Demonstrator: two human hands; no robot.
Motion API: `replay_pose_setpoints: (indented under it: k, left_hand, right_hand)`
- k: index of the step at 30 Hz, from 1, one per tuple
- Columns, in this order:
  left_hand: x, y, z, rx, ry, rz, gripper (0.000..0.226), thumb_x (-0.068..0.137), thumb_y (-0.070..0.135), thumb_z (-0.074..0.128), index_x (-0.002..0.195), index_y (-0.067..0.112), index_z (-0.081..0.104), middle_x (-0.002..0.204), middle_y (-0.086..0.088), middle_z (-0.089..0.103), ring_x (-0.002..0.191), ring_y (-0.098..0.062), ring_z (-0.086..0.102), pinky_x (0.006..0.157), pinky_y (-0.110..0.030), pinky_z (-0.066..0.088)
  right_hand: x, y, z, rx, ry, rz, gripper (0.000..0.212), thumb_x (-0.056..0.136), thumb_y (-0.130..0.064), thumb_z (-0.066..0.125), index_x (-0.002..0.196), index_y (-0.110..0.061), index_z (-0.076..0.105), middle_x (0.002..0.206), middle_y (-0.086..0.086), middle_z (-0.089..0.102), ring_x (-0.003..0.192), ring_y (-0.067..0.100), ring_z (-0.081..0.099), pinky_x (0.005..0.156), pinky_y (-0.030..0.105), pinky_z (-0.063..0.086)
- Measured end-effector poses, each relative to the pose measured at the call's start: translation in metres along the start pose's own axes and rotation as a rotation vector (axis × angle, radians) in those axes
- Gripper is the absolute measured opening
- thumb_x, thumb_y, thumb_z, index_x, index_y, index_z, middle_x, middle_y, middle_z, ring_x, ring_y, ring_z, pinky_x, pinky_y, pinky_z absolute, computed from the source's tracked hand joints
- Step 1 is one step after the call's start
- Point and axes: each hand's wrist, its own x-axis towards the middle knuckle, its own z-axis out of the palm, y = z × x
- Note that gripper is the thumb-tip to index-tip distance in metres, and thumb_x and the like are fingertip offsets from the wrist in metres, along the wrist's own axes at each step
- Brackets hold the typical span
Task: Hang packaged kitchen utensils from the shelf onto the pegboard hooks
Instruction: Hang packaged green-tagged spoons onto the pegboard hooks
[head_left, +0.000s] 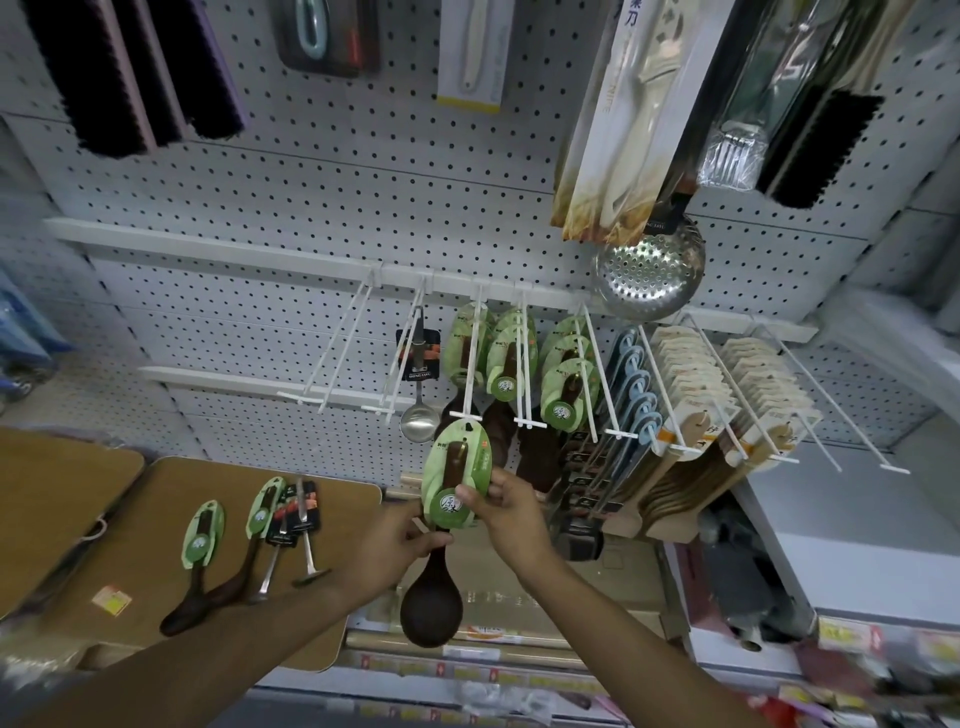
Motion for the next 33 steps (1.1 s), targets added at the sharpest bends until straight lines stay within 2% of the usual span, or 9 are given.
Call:
replay_pose_setpoints:
  k: [3, 9, 12, 17, 20, 23, 26, 31, 33]
  left_hand:
    - [0.005, -0.001, -0.004, 0.009, -0.008, -0.005, 0.025, 0.084, 0.021, 0.079, 0.098, 0.037, 0.068, 0.088, 0.006, 0.076, 0.076, -0.024, 0.072, 0.074, -0.044, 0.059]
    - [0.013, -0.01, -0.001, 0.023, -0.025, -0.016, 0.025, 0.085, 0.02, 0.078, 0.098, 0.038, 0.065, 0.087, 0.013, 0.073, 0.075, -0.021, 0.072, 0.073, -0.039, 0.058]
    - [0.018, -0.011, 0.0, 0.031, -0.012, -0.021, 0.026, 0.086, 0.018, 0.077, 0.095, 0.039, 0.064, 0.083, 0.019, 0.073, 0.071, -0.011, 0.071, 0.067, -0.024, 0.055]
    - [0.039, -0.01, -0.001, -0.008, -0.018, -0.041, 0.019, 0.087, 0.017, 0.075, 0.099, 0.029, 0.068, 0.076, 0.014, 0.072, 0.064, -0.007, 0.064, 0.063, -0.019, 0.049]
    - [0.056, -0.007, -0.003, -0.003, -0.004, -0.035, 0.012, 0.087, 0.018, 0.075, 0.096, 0.023, 0.069, 0.074, 0.01, 0.069, 0.062, -0.006, 0.061, 0.062, -0.023, 0.049]
    - [0.074, -0.003, -0.006, 0.016, 0.028, -0.033, 0.016, 0.087, 0.018, 0.076, 0.102, 0.015, 0.071, 0.085, 0.001, 0.074, 0.061, -0.003, 0.064, 0.063, -0.021, 0.054]
    - [0.09, -0.002, -0.009, 0.017, 0.051, -0.061, 0.015, 0.086, 0.017, 0.076, 0.1, 0.014, 0.072, 0.087, -0.002, 0.074, 0.067, -0.013, 0.069, 0.066, -0.028, 0.057]
    - [0.109, 0.007, -0.012, 0.008, 0.09, -0.084, 0.011, 0.086, 0.013, 0.076, 0.087, 0.022, 0.07, 0.078, 0.004, 0.071, 0.067, -0.01, 0.066, 0.061, -0.019, 0.054]
    - [0.116, 0.008, -0.013, -0.038, 0.084, -0.094, 0.01, 0.086, 0.012, 0.076, 0.091, 0.018, 0.071, 0.084, -0.004, 0.073, 0.076, -0.019, 0.069, 0.067, -0.024, 0.058]
  right_hand:
    - [0.005, 0.004, 0.001, -0.015, 0.005, -0.007, 0.019, 0.088, -0.004, 0.069, 0.107, -0.007, 0.071, 0.097, 0.006, 0.077, 0.091, 0.02, 0.072, 0.079, 0.029, 0.056]
    - [0.01, 0.018, 0.002, -0.016, 0.01, -0.005, 0.02, 0.089, -0.002, 0.066, 0.109, -0.003, 0.069, 0.101, 0.01, 0.075, 0.095, 0.022, 0.071, 0.08, 0.028, 0.055]
    - [0.015, 0.021, 0.004, -0.036, 0.027, -0.004, 0.021, 0.088, -0.01, 0.068, 0.108, -0.005, 0.069, 0.101, 0.011, 0.075, 0.097, 0.026, 0.071, 0.084, 0.038, 0.056]
    - [0.035, 0.019, 0.002, -0.119, 0.065, -0.009, 0.028, 0.083, -0.031, 0.069, 0.105, -0.014, 0.07, 0.098, 0.007, 0.075, 0.095, 0.026, 0.071, 0.087, 0.053, 0.055]
    - [0.053, 0.011, 0.002, -0.17, 0.106, -0.012, 0.007, 0.084, -0.028, 0.069, 0.09, -0.025, 0.07, 0.089, 0.002, 0.075, 0.087, 0.021, 0.071, 0.084, 0.05, 0.055]
    - [0.07, 0.007, 0.002, -0.197, 0.133, 0.011, 0.016, 0.087, -0.021, 0.069, 0.082, -0.036, 0.069, 0.089, 0.001, 0.074, 0.09, 0.023, 0.07, 0.086, 0.052, 0.054]
    - [0.088, 0.016, 0.003, -0.16, 0.166, 0.043, 0.009, 0.079, -0.029, 0.069, 0.087, -0.033, 0.069, 0.092, 0.004, 0.074, 0.093, 0.027, 0.069, 0.088, 0.056, 0.053]
    - [0.116, 0.023, 0.0, -0.157, 0.132, 0.15, 0.065, 0.065, -0.056, 0.062, 0.122, -0.024, 0.059, 0.116, 0.005, 0.068, 0.11, 0.028, 0.064, 0.098, 0.052, 0.05]
    - [0.129, 0.027, -0.002, -0.186, 0.156, 0.126, 0.068, 0.067, -0.059, 0.059, 0.12, -0.018, 0.059, 0.114, 0.008, 0.067, 0.107, 0.031, 0.064, 0.095, 0.052, 0.051]
